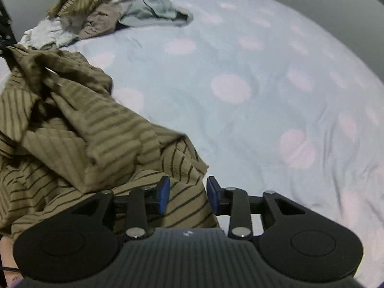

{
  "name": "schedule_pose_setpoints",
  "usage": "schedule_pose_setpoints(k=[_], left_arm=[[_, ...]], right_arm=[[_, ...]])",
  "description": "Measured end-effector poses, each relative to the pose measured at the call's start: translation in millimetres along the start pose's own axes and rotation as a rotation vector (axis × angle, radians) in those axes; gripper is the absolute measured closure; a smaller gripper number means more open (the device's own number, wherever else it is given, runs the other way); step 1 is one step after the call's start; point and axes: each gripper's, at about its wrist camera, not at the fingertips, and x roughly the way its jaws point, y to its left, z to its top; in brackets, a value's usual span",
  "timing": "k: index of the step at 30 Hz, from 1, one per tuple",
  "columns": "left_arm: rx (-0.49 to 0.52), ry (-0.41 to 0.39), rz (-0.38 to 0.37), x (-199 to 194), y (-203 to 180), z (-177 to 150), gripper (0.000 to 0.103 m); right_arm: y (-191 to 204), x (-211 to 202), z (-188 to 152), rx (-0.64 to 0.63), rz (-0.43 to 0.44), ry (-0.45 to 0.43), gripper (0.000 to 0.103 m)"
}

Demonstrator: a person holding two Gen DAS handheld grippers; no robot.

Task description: Fold clothes

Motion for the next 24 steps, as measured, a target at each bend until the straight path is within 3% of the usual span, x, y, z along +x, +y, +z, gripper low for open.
schedule_pose_setpoints(k=[1, 6, 10, 15, 19, 24], left_arm=[[-0.026, 0.004, 0.013, -1, 4, -2, 0.103], [-0.164, 0.026, 0.072, 1, 23, -17, 0.103], [-0.23, 0.064, 0.117, 11, 28, -32, 0.103], [-0.284, 0.107, 0.112, 23, 28, -52, 0.103], [-0.289, 0.109, 0.117, 27, 20, -53, 0.103], [-0.287, 0.101, 0.118, 29, 19, -54, 0.103]], right_arm=[[-1, 2, -2, 0.014, 0.003, 0.012, 0.101], [-1, -18, -7, 0.018, -0.053, 0.008, 0.102], [-15, -37, -18, 0.023, -0.124, 0.055, 0.102], [-29, -42, -45, 0.064, -0.151, 0.123, 0.102], [-24, -44, -52, 0.076, -0.136, 0.112, 0.097], [-5, -60, -30, 0.013, -0.143, 0.018, 0.086]])
